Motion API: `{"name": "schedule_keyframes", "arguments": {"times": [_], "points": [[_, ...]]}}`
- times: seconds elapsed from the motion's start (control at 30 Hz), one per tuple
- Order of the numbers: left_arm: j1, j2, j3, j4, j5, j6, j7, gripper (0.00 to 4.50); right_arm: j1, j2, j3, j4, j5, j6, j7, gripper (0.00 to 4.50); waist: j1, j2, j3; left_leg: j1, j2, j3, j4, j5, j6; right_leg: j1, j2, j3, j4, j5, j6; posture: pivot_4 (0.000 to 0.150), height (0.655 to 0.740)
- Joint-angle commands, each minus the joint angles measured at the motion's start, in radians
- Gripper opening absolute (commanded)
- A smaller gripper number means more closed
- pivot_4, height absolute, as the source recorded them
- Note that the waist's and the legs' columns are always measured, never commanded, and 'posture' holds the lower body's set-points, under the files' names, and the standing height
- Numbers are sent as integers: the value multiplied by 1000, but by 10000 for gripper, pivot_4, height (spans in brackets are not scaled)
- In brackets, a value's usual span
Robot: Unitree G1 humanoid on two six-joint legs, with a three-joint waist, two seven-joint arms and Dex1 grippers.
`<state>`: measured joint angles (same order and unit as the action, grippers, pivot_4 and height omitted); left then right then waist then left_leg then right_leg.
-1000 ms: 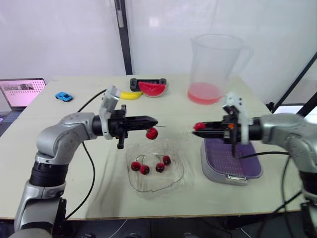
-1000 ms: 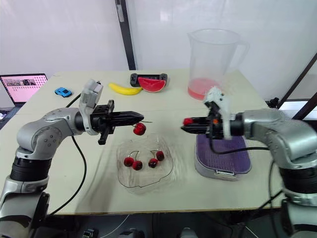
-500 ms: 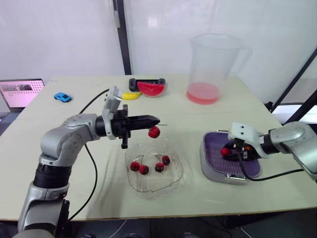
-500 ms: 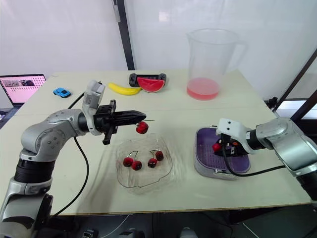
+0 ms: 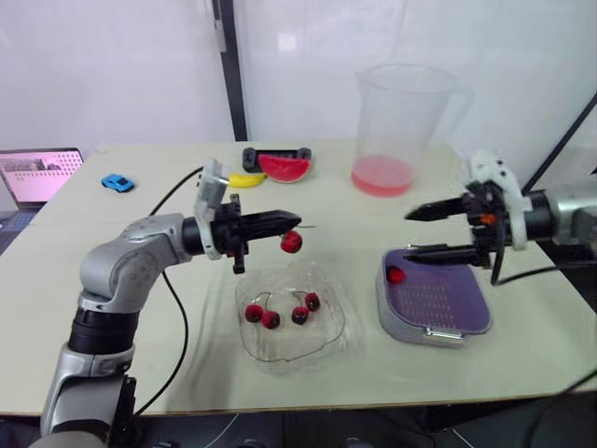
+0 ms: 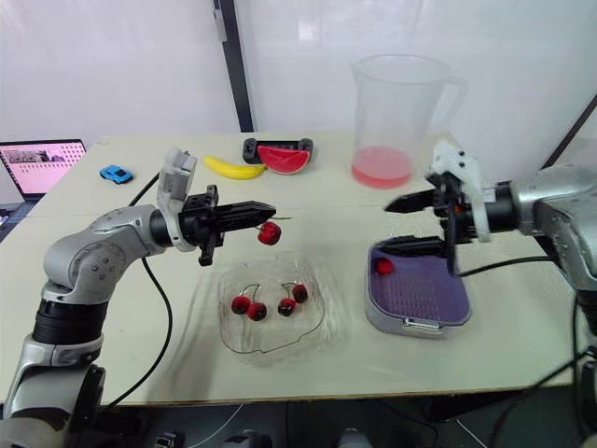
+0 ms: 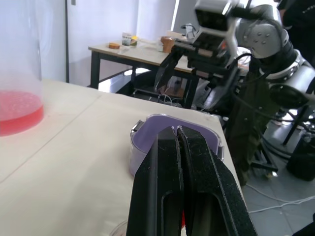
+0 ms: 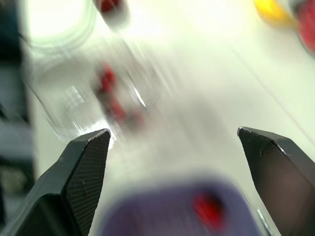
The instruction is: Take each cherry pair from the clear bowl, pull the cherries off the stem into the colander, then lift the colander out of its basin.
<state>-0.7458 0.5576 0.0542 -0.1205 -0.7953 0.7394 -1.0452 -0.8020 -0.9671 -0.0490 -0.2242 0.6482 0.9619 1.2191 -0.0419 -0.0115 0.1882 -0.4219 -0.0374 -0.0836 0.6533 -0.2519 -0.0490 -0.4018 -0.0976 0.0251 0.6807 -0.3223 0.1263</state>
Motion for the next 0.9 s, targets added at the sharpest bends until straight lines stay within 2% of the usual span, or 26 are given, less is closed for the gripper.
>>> {"name": "schedule_keyframes", "arguments": {"times": [0.03, 0.27, 0.53, 0.57, 0.6, 0.7, 0.9], "points": [[-12, 7, 20, -26, -15, 1, 2, 0, -16, 129, 38, -93, 23, 26, -140, 44558, 0, 0, 0, 0, 0, 0, 0, 0, 0, 0, 0, 0, 0, 0, 0, 1500, 7400], [1, 3, 25, -47, -29, 13, 19, 0, -24, 360, 109, -125, -3, 17, -337, 44558, 7, 0, 0, -3, 0, -1, 4, 2, -4, -1, -1, -1, 1, 0, 0, 1500, 7400], [7, 12, 28, -56, -32, 12, 23, 0, -18, 465, 154, -159, 1, 24, -428, 44558, 2, 0, 0, -3, -1, -2, 5, 2, -4, -1, 0, -1, 2, 0, 0, 1500, 7400], [6, 14, 28, -57, -33, 13, 21, 0, -18, 470, 157, -161, 1, 24, -434, 38523, 2, 0, 0, -3, -1, -2, 5, 2, -4, -1, 0, -1, 2, 0, 0, 1500, 7400], [5, 15, 28, -57, -35, 13, 20, 0, -18, 473, 158, -162, -2, 22, -438, 35624, 1, 0, 0, -3, -1, -2, 5, 2, -4, -1, 0, -1, 2, 0, 0, 1500, 7400], [6, 16, 24, -58, -36, 13, 18, 0, -18, 473, 159, -162, -8, 18, -444, 22395, 1, 0, 0, -3, -1, -2, 5, 2, -4, -1, 0, -1, 2, 0, 0, 1500, 7400], [7, 11, 20, -59, -33, 7, 18, 0, -16, 468, 153, -173, 9, 29, -442, 22395, 0, 0, 0, -3, -1, -2, 5, 2, -4, -1, 0, -1, 2, 0, 0, 1500, 7400]]}}
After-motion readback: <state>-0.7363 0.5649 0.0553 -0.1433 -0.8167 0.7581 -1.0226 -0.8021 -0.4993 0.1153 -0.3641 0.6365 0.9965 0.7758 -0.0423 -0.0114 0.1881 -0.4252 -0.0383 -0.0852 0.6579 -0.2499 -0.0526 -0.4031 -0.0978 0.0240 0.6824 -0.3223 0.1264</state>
